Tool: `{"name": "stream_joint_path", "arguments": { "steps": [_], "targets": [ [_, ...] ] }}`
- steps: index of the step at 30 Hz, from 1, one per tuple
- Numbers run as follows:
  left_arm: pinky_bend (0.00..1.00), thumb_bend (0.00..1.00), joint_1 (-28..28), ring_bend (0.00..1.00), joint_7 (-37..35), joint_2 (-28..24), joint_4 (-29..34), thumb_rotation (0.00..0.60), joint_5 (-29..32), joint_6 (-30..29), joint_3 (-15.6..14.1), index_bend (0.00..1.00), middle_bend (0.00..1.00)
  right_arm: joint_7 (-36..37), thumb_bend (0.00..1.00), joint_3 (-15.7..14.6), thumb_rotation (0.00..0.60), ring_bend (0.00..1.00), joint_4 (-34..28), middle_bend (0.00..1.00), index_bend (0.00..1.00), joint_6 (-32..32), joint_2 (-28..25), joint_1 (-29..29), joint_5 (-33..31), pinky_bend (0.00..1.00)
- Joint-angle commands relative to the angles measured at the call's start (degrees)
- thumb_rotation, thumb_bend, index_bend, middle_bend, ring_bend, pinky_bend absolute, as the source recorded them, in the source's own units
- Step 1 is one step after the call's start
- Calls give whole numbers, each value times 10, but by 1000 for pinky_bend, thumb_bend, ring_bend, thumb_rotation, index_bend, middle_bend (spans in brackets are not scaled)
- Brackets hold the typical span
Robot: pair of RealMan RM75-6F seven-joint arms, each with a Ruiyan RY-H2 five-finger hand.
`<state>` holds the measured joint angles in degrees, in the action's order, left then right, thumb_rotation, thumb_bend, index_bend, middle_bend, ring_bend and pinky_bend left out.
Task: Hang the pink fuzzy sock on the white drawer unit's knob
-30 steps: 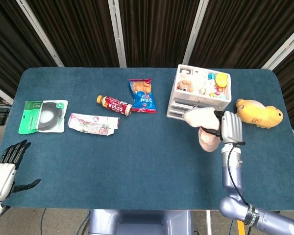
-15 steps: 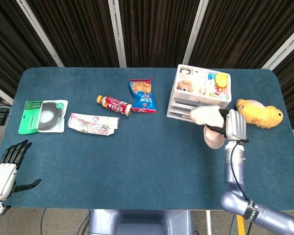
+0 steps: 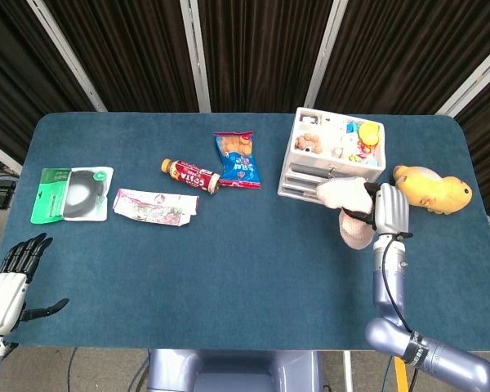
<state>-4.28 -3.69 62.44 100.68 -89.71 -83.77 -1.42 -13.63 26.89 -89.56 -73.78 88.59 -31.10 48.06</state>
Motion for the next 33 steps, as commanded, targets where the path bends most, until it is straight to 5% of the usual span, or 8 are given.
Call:
{"name": "stream_joint_path", "arguments": {
  "steps": [1,5,7,11,14,26,33],
  "targets": [
    [0,0,0,0,1,0,0,600,0,1,0,0,0,2,187,-2,600,810,2,823,782,1,3,-1,-1,956],
    [0,0,0,0,1,0,0,600,1,1,1,0,0,2,187,-9,600,784,2,797,755,4,5,0,-3,943],
    [0,0,-1,0,1,0,1,600,2,1,1,0,0,3,178,-19,600,692,-4,701,661,14,1,4,-2,834],
    [0,0,-1,0,0,-1,1,600,1,1,0,0,0,5,87,-55,600,172,-35,220,198,58,-27,17,-2,287],
    [0,1,-1,0,-2,-2,0,600,-1,1,0,0,0,-3,24,-78,600,2,-53,26,19,68,-44,27,3,109],
    [0,0,0,0,-4,-5,-8,600,-8,-5,-1,0,0,-31,11,-201,600,0,-133,0,0,7,-148,111,123,86],
    [0,0,1,0,13,-2,-19,600,-7,-10,2,0,0,-52,11,-277,600,0,-98,0,0,-93,-200,171,288,82]
  ]
}}
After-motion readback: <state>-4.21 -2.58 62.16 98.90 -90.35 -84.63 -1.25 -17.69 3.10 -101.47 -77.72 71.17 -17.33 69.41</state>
